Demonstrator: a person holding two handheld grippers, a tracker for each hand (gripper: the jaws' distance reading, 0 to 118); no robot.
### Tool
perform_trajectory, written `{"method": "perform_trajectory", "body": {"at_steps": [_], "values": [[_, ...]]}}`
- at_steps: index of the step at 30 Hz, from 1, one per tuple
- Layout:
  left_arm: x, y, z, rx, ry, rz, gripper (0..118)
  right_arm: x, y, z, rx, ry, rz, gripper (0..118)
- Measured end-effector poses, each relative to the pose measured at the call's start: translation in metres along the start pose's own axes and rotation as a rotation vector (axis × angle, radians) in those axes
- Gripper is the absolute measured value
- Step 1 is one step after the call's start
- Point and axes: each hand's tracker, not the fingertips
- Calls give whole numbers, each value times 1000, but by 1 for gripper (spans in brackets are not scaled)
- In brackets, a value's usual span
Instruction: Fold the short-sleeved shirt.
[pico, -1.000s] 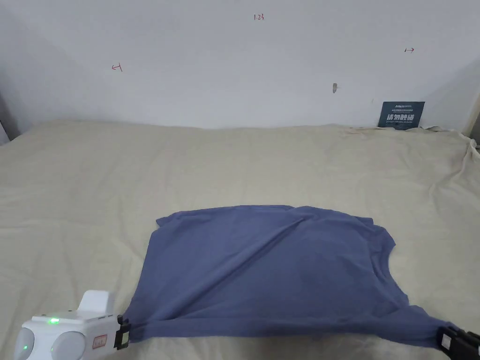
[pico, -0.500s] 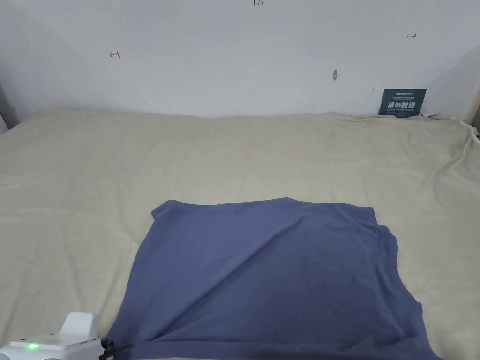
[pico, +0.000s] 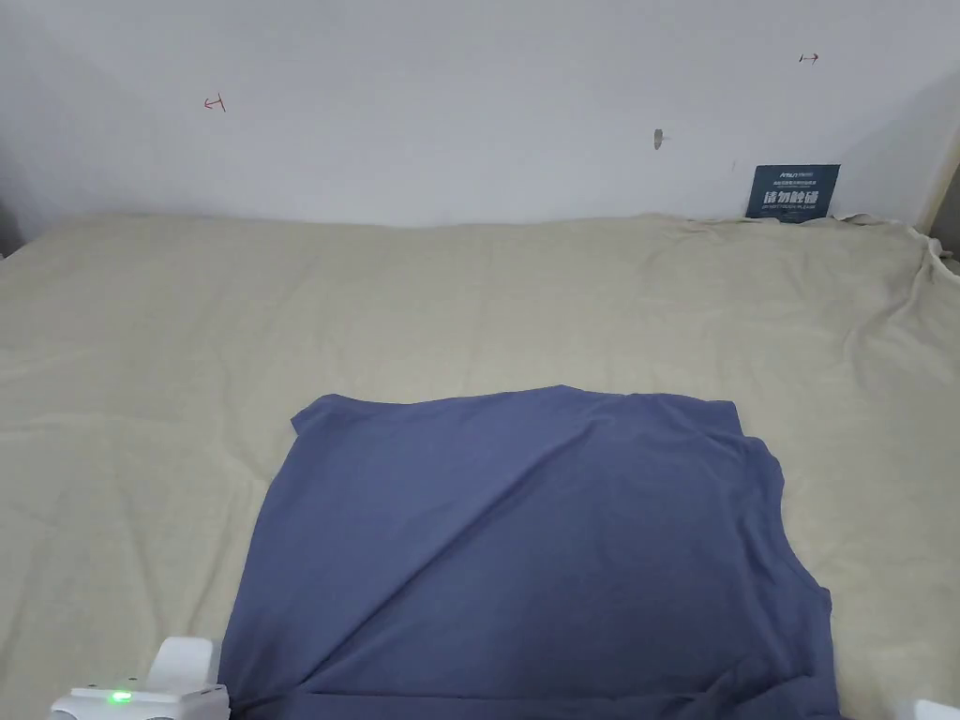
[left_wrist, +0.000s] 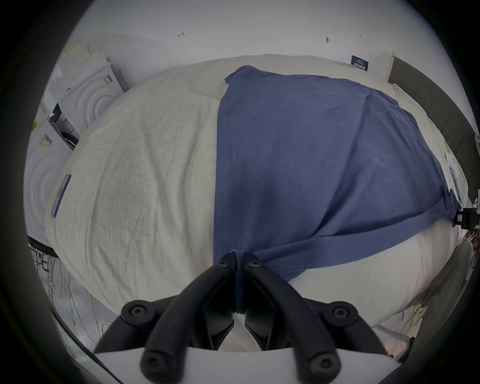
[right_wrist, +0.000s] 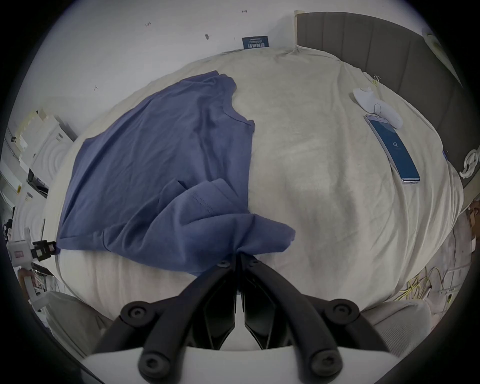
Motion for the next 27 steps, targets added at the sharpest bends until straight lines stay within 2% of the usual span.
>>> {"method": "perform_trajectory", "body": {"at_steps": [2, 4, 5, 7, 8, 9, 15, 23, 25, 27], "values": [[1, -1, 1, -4, 2, 8, 18, -6, 0, 6, 1, -11, 5, 3], [4, -1, 4, -9, 16, 14, 32, -10, 2, 14, 11, -13, 3, 10], [5, -1, 7, -10, 21, 13, 51, -12, 3, 18, 21, -15, 4, 23], [5, 0, 14, 0, 35, 16, 85, -12, 8, 29, 65, -16, 30, 58], [6, 1, 18, 4, 36, 20, 105, -15, 10, 34, 87, -17, 37, 75], [6, 3, 23, 15, 31, 31, 114, -18, 14, 41, 117, -17, 48, 81], [9, 24, 58, 174, -27, 125, 117, -33, 41, 83, 290, -7, 99, 81], [15, 50, 91, 368, -12, 81, 116, -60, 65, 123, 496, 36, 148, 81], [16, 50, 92, 402, 0, 72, 110, -66, 65, 128, 540, 24, 158, 81], [16, 49, 94, 419, -5, 69, 85, -71, 65, 131, 565, 26, 162, 74]]}}
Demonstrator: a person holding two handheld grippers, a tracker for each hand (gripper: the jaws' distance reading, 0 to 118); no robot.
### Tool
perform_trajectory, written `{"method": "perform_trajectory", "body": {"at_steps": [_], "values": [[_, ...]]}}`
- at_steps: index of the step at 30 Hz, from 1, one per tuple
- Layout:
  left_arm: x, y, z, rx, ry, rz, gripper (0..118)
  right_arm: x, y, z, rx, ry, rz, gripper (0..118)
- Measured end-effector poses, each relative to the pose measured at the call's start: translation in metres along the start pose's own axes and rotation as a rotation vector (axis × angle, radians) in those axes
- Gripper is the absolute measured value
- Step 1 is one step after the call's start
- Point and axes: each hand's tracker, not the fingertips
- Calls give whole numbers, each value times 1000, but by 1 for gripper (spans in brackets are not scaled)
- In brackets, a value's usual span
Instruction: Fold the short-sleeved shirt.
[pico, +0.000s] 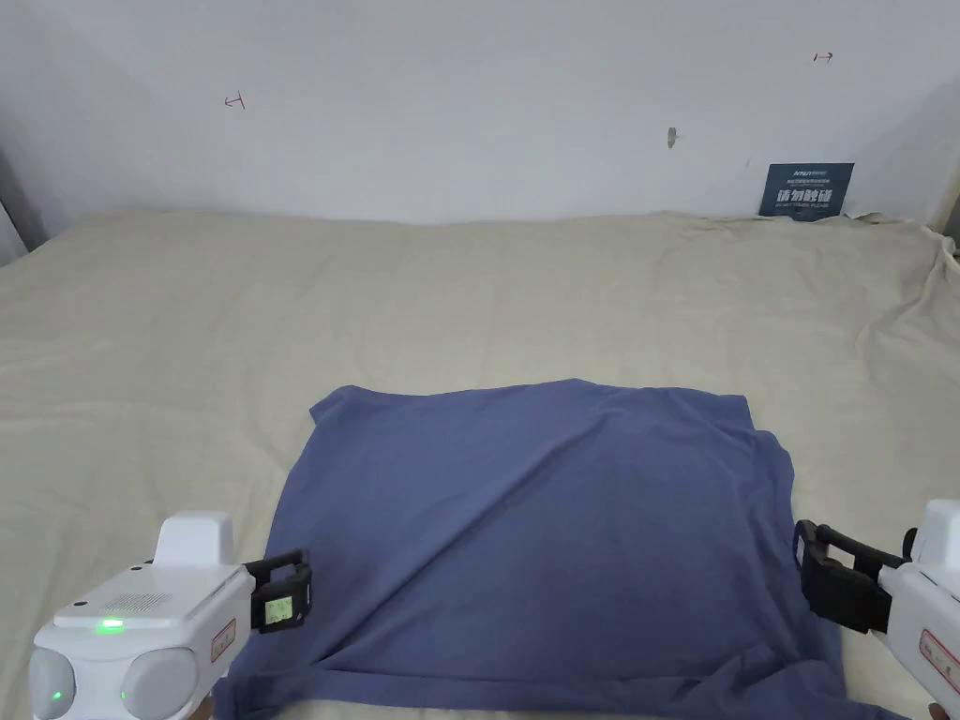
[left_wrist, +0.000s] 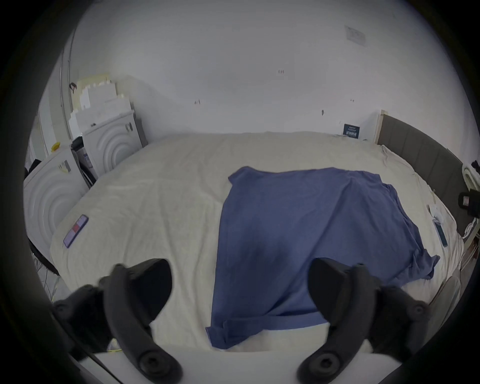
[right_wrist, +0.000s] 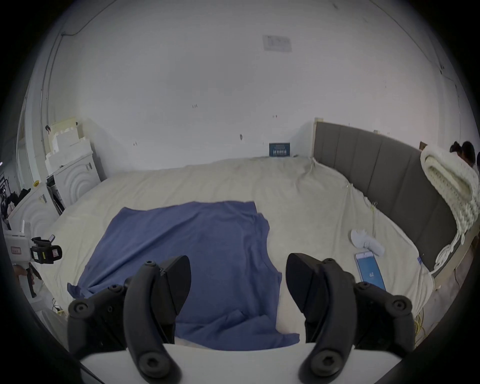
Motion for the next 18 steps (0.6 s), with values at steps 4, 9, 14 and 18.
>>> {"method": "perform_trajectory", "body": {"at_steps": [4, 9, 14, 18], "values": [[0, -3, -1, -13, -26, 15, 21, -12, 3, 6, 48, -2, 13, 3], [-8, -7, -5, -79, -89, 72, 0, -16, 6, 9, 65, 12, 21, 0], [-15, -11, -3, -105, -65, 70, 0, -17, 5, 12, 74, 2, 23, 0], [-23, -16, -10, -227, -49, 53, 0, -13, 3, 10, 59, 2, 13, 0]]}}
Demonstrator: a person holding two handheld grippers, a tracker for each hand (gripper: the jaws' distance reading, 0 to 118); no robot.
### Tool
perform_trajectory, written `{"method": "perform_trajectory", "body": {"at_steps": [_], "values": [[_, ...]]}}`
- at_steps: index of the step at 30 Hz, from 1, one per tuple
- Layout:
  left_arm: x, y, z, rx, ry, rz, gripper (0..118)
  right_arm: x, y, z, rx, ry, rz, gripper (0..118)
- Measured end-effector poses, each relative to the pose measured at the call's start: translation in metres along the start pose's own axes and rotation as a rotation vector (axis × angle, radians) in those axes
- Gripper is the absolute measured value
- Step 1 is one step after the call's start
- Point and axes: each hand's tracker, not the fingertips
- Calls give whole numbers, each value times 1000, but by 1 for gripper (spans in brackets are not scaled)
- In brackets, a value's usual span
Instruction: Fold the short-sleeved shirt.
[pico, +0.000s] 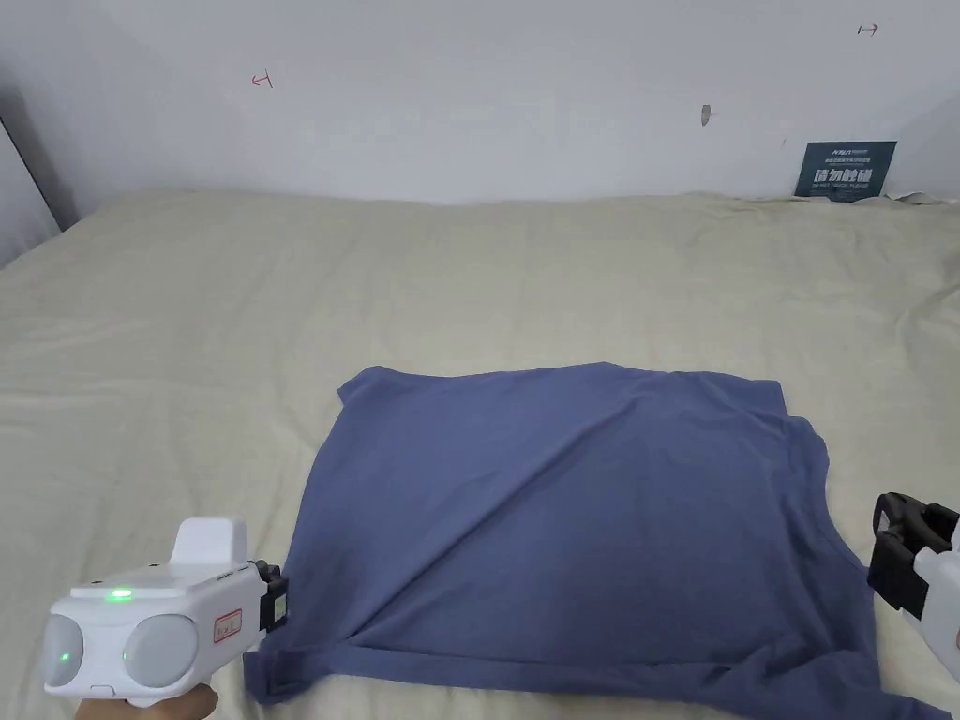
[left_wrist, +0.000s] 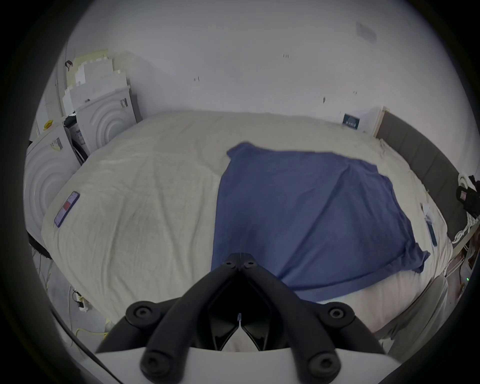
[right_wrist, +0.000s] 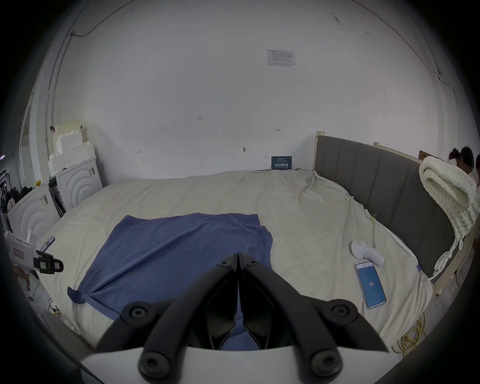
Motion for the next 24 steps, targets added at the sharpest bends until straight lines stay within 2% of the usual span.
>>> {"method": "perform_trajectory", "body": {"at_steps": [5, 6, 7, 9, 10, 11, 12, 16, 18, 19, 21, 24], "values": [[-12, -10, -25, -140, -8, 24, 1, 4, -5, -1, -21, -4, -14, 0], [-14, -13, -28, -145, -18, 31, 8, 5, -5, -1, -25, -4, -16, 0], [-15, -15, -31, -175, -18, 44, 19, 5, -6, -1, -28, -5, -17, 0], [-17, -20, -36, -179, -6, 59, 66, 7, -7, -1, -35, -6, -16, 0], [-18, -22, -38, -184, -3, 63, 83, 8, -8, -1, -38, -7, -15, 0], [-18, -23, -41, -189, -1, 64, 98, 9, -9, -1, -42, -9, -15, 0], [-20, -25, -44, -200, 5, 61, 102, 10, -9, -1, -46, -9, -16, 0], [-19, -32, -54, -250, 31, 41, 102, 14, -12, -1, -56, -12, -29, 0], [-19, -36, -57, -266, 36, 44, 97, 16, -12, 0, -58, -16, -31, 0], [-19, -37, -59, -271, 30, 45, 87, 17, -13, 0, -60, -20, -31, 0], [-18, -39, -64, -289, 15, 46, 52, 19, -14, 0, -64, -22, -33, 0], [-13, -41, -70, -311, 3, 32, 16, 22, -15, -1, -76, -27, -41, 0]]}}
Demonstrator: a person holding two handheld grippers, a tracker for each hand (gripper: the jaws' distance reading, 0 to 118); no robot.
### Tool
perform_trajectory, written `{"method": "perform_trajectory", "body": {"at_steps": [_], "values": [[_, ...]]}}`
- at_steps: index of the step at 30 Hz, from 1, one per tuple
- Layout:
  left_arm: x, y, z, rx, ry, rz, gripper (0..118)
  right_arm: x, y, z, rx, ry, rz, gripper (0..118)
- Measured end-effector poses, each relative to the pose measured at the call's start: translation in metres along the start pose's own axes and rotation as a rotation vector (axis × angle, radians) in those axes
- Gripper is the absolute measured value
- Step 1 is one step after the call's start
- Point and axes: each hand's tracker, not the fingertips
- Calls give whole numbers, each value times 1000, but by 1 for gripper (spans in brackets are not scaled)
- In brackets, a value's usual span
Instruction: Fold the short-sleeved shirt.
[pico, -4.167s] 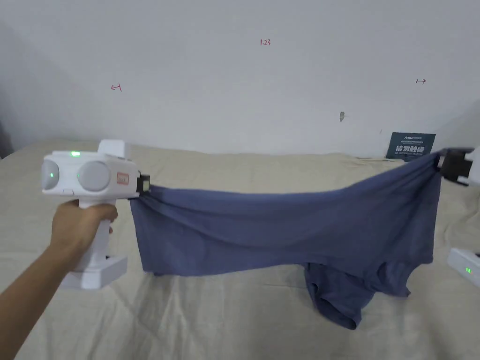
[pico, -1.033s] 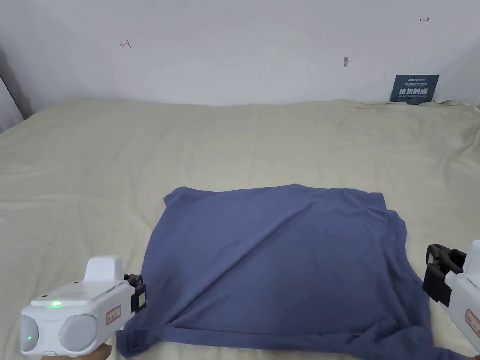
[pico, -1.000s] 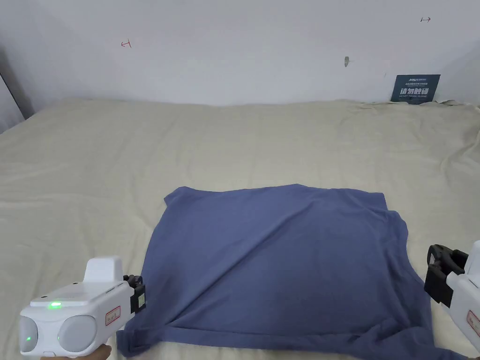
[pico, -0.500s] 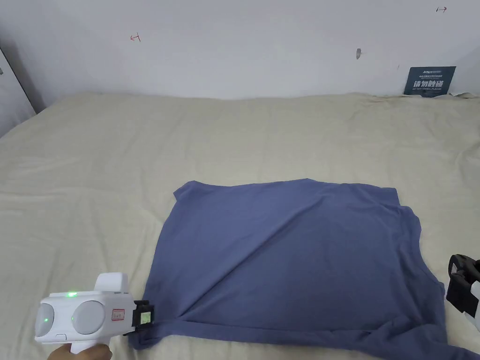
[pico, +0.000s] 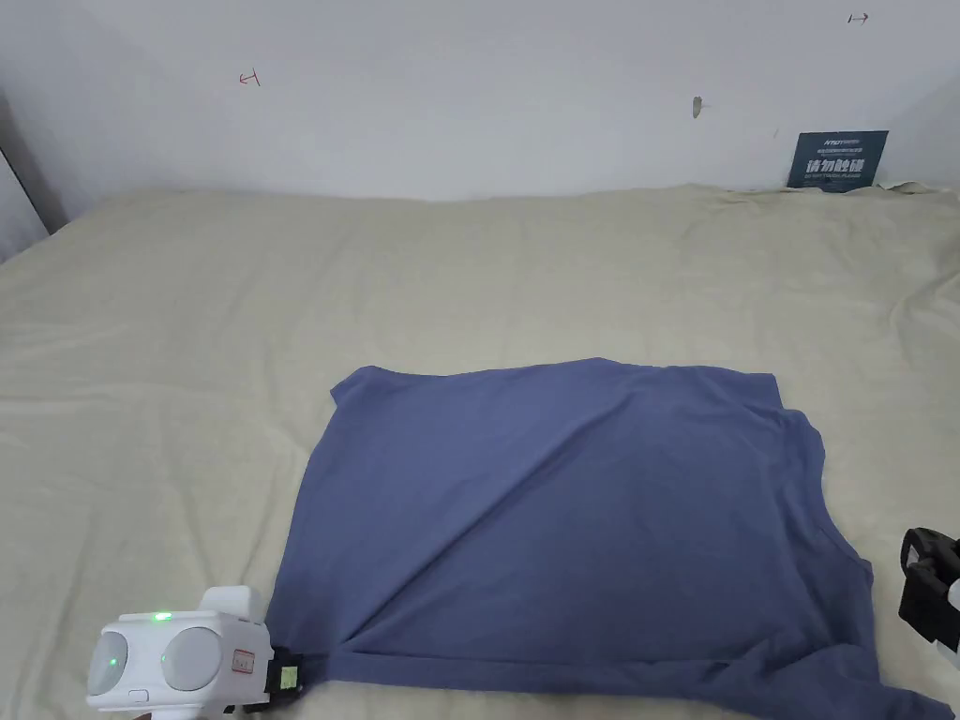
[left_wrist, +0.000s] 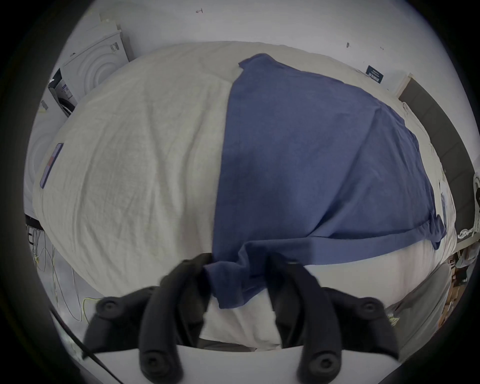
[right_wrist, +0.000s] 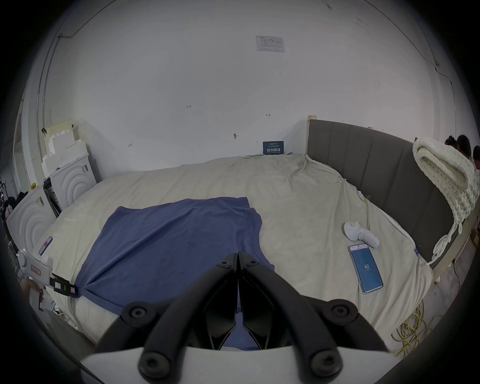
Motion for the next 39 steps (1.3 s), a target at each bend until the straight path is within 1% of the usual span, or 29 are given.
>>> {"method": "perform_trajectory", "body": {"at_steps": [1, 4, 6, 10, 12, 13, 15, 16, 17, 18, 23, 27, 28, 29, 31, 32, 33, 34, 37, 39], "values": [[2, 1, 1, 5, -7, 1, 5, 1, -1, 0, -5, -1, -4, 0], [5, 4, 6, 32, -32, 16, 4, 5, -4, -3, -39, -5, -14, 0], [7, 6, 11, 53, -58, 11, 2, 10, -10, -8, -87, -2, -39, 0], [9, 11, 29, 115, -73, 15, 2, 20, -28, -27, -229, -16, -73, 1], [8, 13, 34, 134, -81, 17, 2, 24, -38, -36, -275, -16, -104, 5], [8, 15, 37, 137, -81, 14, 2, 30, -45, -43, -314, -9, -107, 13], [8, 15, 41, 149, -78, 8, 2, 33, -54, -52, -371, -22, -92, 56], [8, 16, 43, 150, -78, 5, 2, 33, -59, -55, -379, -29, -94, 75], [8, 16, 44, 152, -78, 3, 2, 35, -63, -58, -388, -33, -92, 88], [7, 16, 45, 155, -77, 4, 2, 36, -68, -61, -405, -33, -87, 89], [6, 14, 45, 157, -85, 10, 2, 39, -81, -74, -460, -51, -86, 89], [6, 12, 44, 153, -83, 10, 2, 37, -89, -87, -492, -71, -38, 87], [6, 11, 42, 153, -83, 10, 2, 37, -92, -90, -501, -71, -33, 79], [6, 11, 42, 153, -82, 11, 2, 35, -95, -92, -510, -67, -27, 57], [5, 10, 42, 153, -82, 11, 2, 36, -99, -92, -511, -49, -31, 8], [6, 9, 43, 153, -83, 12, 2, 36, -101, -90, -507, -45, -38, 6], [5, 9, 43, 154, -84, 14, 2, 34, -102, -87, -489, -9, -58, 6], [5, 9, 43, 155, -85, 15, 2, 33, -102, -83, -482, 3, -60, 6], [5, 8, 44, 162, -82, 16, 2, 28, -97, -72, -443, -12, -18, 6], [4, 8, 45, 168, -83, 21, 2, 29, -91, -66, -423, 10, -40, 6]]}}
